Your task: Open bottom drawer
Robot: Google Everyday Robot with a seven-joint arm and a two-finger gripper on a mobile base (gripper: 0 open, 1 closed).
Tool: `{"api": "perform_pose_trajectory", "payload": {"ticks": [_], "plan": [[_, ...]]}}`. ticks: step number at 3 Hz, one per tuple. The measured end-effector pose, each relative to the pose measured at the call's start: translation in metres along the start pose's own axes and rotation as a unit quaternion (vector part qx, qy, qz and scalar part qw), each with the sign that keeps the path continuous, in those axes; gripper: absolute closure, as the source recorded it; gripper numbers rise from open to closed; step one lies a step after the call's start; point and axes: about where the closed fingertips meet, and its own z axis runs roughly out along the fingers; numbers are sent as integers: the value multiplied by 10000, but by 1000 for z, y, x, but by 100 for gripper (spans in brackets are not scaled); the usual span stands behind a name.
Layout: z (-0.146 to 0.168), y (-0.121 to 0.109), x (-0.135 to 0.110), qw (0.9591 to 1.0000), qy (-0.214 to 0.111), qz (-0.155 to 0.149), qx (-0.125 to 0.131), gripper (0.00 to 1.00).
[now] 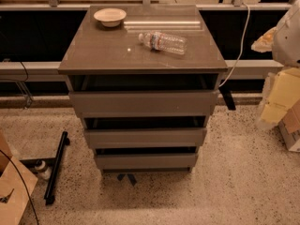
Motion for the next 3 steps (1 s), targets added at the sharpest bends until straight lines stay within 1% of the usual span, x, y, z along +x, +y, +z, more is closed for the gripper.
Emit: {"api": "perform_pose_trajectory", "payload": {"ticks": [1,2,3], "plan": [[0,0,0,10000,-9,2,14,0],[16,-4,6,9995,-313,97,-28,0],[43,-18,11,9970,-738,214,-34,0]]}}
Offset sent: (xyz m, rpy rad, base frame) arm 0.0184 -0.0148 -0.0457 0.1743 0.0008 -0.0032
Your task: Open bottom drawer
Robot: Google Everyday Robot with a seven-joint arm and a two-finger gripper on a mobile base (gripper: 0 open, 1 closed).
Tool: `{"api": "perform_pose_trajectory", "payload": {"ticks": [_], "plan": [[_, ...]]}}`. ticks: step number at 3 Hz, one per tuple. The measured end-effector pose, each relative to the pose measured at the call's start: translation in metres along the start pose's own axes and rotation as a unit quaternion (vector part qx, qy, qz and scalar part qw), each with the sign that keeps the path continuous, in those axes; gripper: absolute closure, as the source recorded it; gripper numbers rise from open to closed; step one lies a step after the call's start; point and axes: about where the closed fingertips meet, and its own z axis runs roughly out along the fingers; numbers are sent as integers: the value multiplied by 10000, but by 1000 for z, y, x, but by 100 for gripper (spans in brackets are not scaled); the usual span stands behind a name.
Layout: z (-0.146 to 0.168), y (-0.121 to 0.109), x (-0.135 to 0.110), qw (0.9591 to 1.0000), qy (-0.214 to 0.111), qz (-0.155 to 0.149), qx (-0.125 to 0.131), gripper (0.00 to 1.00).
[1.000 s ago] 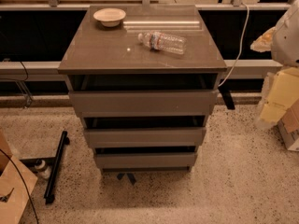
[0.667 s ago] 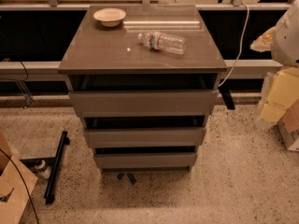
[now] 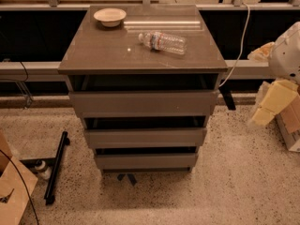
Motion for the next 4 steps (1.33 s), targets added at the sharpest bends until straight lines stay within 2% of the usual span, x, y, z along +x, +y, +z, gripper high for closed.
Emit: {"api": "perform_pose_trajectory", "payload": {"ticks": [2,3,4], "plan": [[0,0,-2,10000,8,-14,1,0],[41,5,9,9997,-165,-95,-156,0],[105,-1,32,9978,-479,-295,-350,0]]}}
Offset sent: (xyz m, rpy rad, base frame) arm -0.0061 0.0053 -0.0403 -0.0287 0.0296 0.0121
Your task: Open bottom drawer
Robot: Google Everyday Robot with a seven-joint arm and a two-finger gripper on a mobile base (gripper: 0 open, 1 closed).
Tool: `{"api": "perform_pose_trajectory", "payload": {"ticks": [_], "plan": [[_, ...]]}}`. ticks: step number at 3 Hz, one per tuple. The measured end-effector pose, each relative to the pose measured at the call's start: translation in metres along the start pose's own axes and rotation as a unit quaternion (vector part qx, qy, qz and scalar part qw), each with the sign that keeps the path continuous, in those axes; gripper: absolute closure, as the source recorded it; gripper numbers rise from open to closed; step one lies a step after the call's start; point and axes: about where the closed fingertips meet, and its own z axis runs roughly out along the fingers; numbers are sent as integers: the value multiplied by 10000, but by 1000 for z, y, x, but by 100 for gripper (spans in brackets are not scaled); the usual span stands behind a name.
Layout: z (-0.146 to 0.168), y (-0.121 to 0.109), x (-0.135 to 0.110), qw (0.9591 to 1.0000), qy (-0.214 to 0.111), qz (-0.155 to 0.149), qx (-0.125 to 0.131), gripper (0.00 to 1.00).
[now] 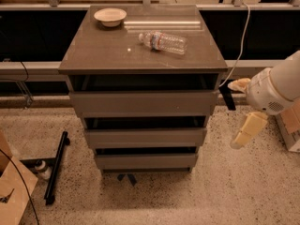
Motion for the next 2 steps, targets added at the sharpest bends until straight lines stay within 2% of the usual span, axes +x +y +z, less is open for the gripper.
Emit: {"api": "perform_pose_trajectory", "payload": {"ticks": [1,2], "plan": [[50,-22,33,9994,-90,299,-157,0],[64,-16,36,9990,-17,337,-282,0]]}}
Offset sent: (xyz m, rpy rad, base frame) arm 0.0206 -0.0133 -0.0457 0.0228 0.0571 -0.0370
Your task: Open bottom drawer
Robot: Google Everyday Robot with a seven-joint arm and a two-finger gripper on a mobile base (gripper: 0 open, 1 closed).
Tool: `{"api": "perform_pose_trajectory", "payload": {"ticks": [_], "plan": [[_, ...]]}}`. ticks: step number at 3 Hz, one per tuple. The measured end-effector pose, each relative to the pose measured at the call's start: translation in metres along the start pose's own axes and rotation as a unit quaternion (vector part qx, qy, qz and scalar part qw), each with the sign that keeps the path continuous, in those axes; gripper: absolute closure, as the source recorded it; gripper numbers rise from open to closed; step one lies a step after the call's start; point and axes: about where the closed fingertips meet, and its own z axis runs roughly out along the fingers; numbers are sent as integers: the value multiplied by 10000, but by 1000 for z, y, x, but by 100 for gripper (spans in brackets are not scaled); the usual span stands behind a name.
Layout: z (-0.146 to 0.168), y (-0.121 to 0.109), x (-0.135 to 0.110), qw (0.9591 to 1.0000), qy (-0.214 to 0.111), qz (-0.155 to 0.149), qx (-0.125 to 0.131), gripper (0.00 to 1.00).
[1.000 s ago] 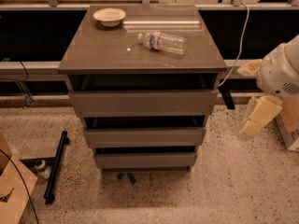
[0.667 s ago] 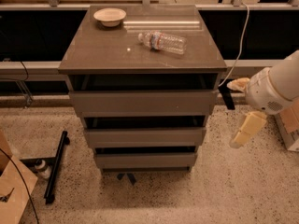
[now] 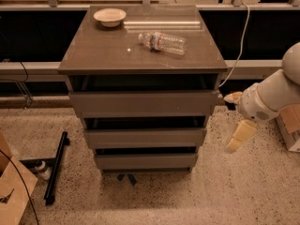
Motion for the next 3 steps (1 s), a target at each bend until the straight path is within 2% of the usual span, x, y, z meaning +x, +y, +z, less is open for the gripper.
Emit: {"api": "perform_pose_trajectory", "payload": {"ticks": [1,2,3], "plan": [[22,-6,6,9998,117,15,150,0],[52,-24,21,9994,113,-17,333,0],[108,-57,52,9978,-323,403,407,0]]}}
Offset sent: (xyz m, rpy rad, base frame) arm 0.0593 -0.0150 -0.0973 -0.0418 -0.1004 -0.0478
